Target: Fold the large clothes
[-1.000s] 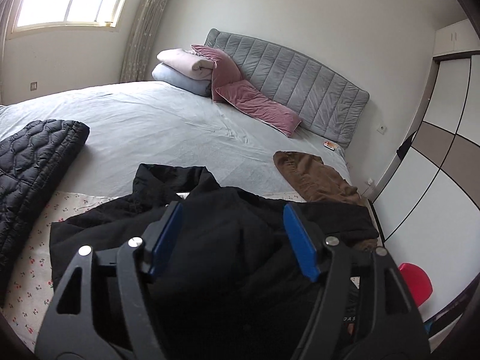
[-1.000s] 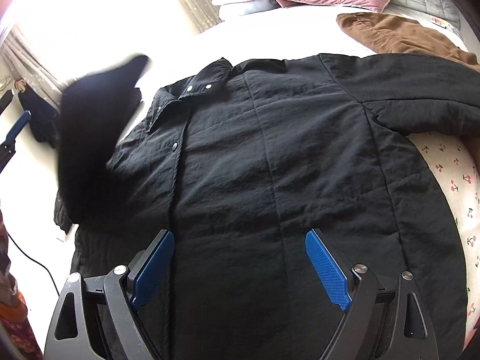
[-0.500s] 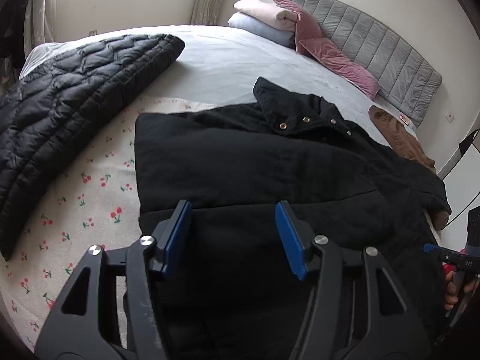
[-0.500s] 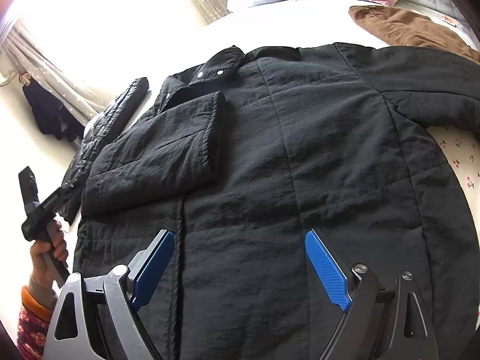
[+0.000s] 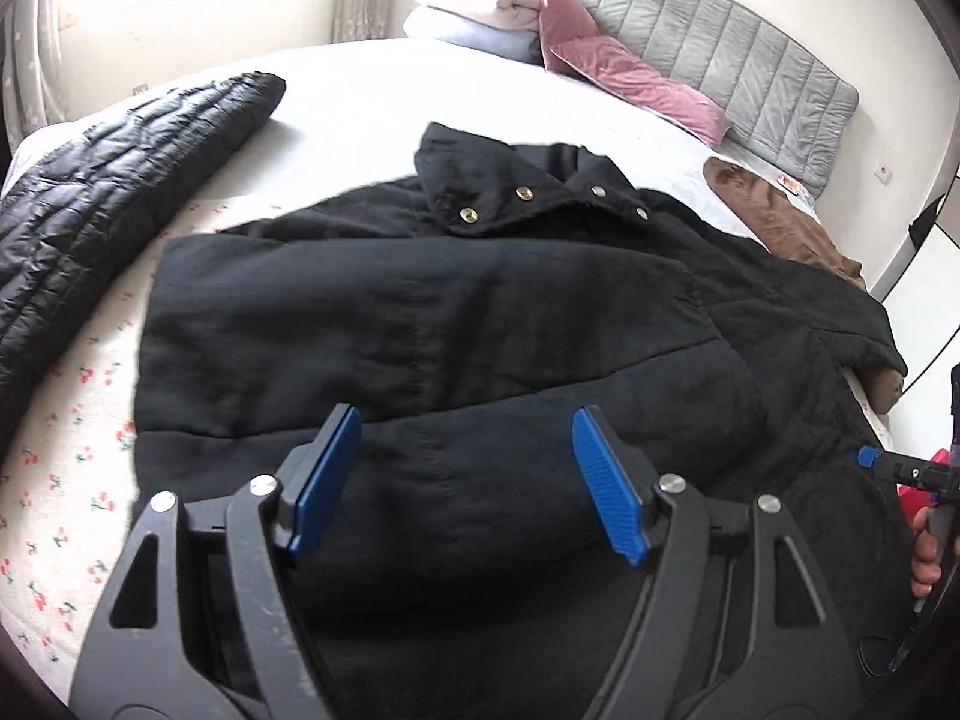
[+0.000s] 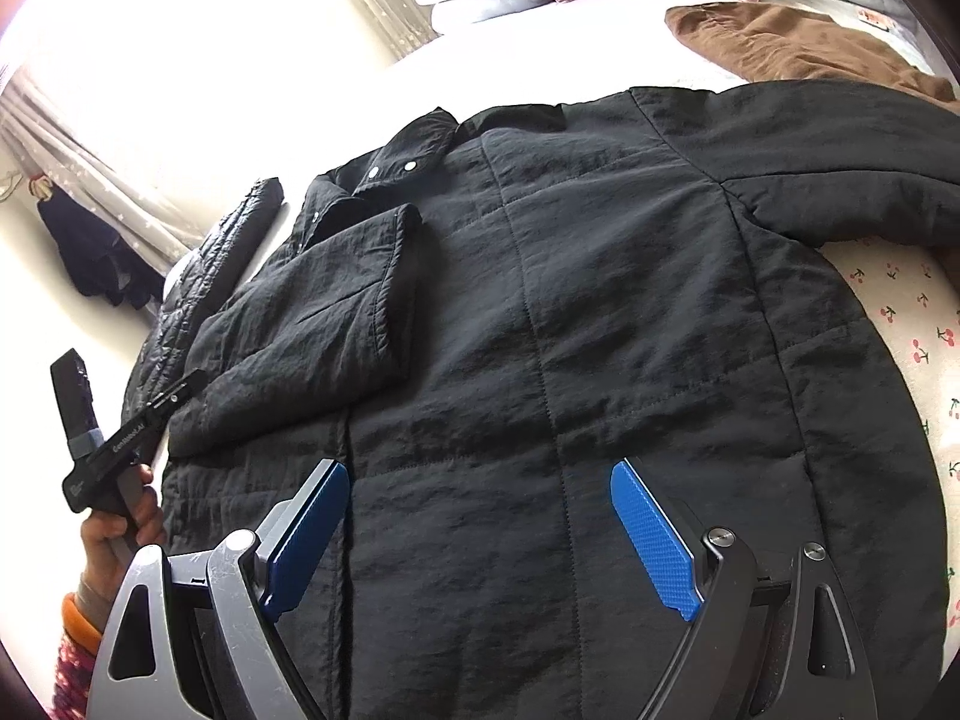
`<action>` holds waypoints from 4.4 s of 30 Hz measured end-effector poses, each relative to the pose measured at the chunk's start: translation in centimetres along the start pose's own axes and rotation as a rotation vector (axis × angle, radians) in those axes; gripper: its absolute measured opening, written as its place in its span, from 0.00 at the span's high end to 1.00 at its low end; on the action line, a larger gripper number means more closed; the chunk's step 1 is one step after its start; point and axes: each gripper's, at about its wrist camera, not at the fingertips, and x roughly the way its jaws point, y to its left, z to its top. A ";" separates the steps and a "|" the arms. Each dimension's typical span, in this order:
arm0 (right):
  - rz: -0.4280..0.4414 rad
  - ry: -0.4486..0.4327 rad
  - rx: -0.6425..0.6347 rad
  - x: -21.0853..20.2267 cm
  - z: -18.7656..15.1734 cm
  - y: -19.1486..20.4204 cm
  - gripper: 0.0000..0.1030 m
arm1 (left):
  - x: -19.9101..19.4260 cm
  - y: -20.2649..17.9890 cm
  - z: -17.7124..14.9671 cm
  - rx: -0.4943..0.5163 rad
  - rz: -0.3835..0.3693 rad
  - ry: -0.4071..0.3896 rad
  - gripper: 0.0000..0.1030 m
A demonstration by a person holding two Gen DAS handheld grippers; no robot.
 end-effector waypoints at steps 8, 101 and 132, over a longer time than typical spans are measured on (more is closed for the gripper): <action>-0.019 -0.051 0.053 -3.0 0.9 -2.6 0.12 | 2.5 -8.5 -0.7 0.270 0.183 0.105 0.13; -0.017 -0.076 0.043 -1.6 3.5 -5.9 0.34 | 5.9 -9.0 3.4 -0.211 -0.184 0.178 0.68; -0.276 -0.213 0.007 4.3 10.8 -12.0 0.65 | 5.3 -14.0 0.7 0.042 -0.116 -0.080 0.52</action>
